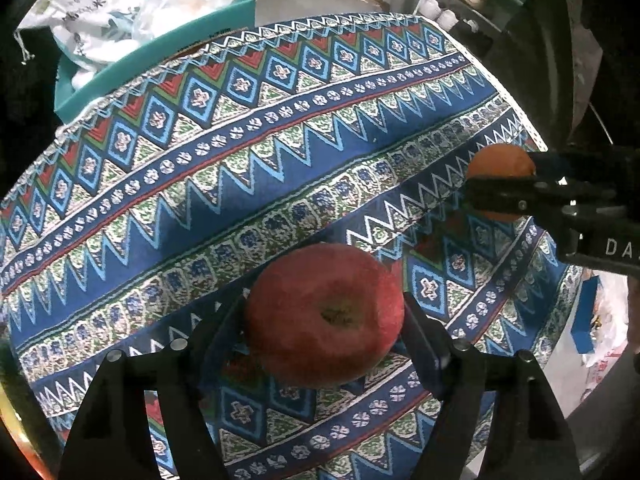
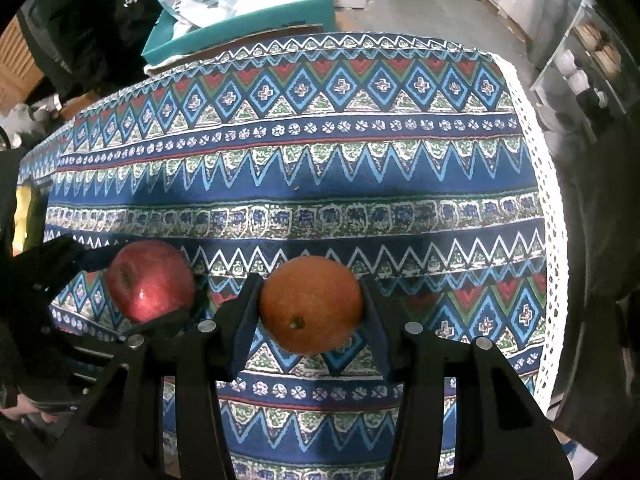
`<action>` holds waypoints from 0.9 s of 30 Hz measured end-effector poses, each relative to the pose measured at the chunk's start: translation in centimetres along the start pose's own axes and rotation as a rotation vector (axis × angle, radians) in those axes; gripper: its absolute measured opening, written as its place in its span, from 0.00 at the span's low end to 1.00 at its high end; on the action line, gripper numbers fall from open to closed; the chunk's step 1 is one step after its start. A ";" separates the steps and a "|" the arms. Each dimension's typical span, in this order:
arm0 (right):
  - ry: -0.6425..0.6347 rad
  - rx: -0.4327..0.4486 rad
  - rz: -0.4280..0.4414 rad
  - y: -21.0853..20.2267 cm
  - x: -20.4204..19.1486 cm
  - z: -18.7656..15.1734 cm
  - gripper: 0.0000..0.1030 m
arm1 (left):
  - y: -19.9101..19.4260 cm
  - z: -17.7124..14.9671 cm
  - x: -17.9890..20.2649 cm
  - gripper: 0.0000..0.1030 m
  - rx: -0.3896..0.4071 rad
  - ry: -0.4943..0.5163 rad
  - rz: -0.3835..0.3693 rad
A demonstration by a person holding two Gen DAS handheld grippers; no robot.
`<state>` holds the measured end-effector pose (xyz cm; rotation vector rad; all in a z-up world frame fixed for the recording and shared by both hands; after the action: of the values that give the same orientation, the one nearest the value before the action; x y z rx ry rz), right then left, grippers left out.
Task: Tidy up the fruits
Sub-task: 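Lift the red apple with the left tool while the right tool lifts the tangerine toward the bowl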
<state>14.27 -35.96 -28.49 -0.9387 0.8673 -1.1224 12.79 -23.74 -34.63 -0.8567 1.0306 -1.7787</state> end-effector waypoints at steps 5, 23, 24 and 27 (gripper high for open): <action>-0.012 0.018 0.001 -0.4 -0.5 0.4 0.47 | -1.0 0.1 -0.9 0.76 0.024 -0.004 0.015; -0.075 0.127 0.060 -4.0 -5.2 3.3 0.47 | -7.7 0.7 -3.5 0.76 0.134 -0.043 0.042; -0.080 0.137 0.065 -4.4 -5.6 3.5 0.47 | -8.2 0.6 -3.8 0.76 0.141 -0.052 0.042; -0.095 0.155 0.077 -5.2 -6.7 4.0 0.47 | -9.7 0.5 -4.6 0.76 0.166 -0.058 0.054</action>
<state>14.79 -29.65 -21.56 -0.8167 0.7227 -1.0553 11.53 -17.10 -26.25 -0.7657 0.8482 -1.7561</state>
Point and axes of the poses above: each gripper's, at about its wrist camera, not at the fingertips, and y roughly the way its jaws point, x to its right, z to its top, the point moved 7 cm from there along y, roughly the way its jaws point, and after that the axes turned 8 degrees about x, right-handed, at the moved point
